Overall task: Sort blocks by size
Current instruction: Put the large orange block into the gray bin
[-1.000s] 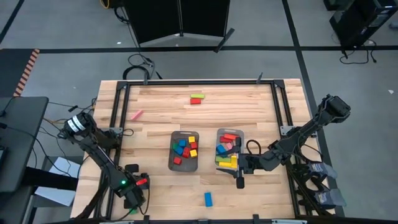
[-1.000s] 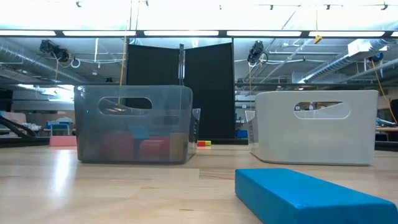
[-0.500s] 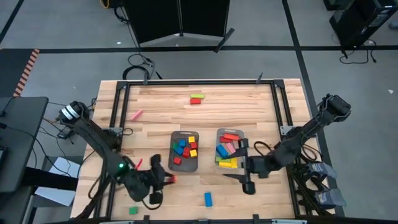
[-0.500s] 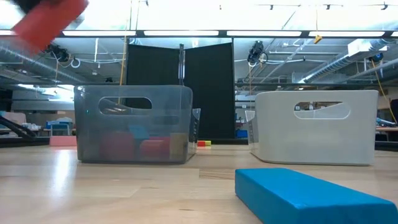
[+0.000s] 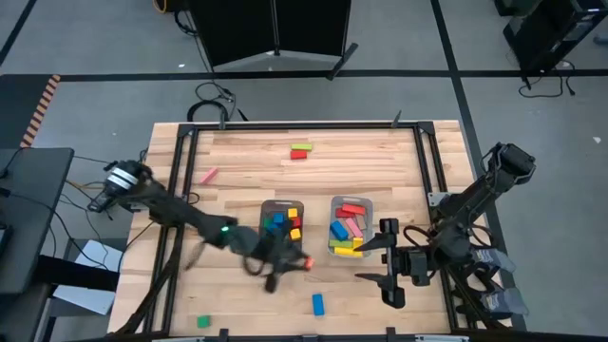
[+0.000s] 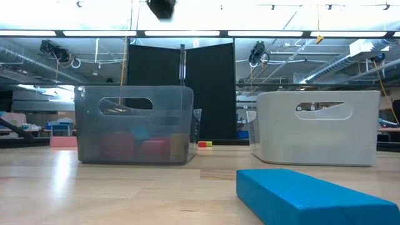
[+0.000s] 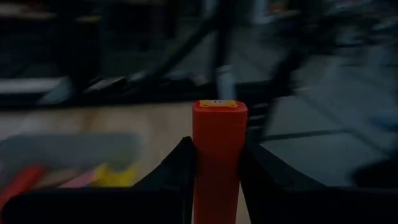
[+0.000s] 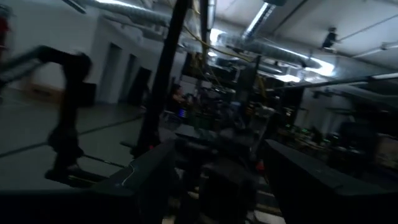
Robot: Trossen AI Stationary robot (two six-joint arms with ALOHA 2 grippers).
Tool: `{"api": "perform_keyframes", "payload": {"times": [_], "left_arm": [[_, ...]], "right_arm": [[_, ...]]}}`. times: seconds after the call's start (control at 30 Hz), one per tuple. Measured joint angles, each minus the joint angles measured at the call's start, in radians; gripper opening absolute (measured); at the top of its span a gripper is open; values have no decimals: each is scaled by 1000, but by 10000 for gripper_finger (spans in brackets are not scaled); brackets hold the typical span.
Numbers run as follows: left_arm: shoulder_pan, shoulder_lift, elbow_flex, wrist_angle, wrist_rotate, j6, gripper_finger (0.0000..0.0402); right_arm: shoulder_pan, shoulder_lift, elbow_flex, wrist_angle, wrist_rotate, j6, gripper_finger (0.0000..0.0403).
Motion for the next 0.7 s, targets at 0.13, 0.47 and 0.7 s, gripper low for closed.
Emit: {"api": "perform_keyframes", "payload": {"times": [0.13,0.47,0.7], "left_arm": [[81,142,81,85,-32,-20,100],[247,447,305,164,-26,-52,100],[313,544,377,160,5,-158,130]], "right_arm": [[11,0,0,2,64,-23,250],[11,0,0,16,79,-30,247],[11,0,0,22,80,-29,247]]}}
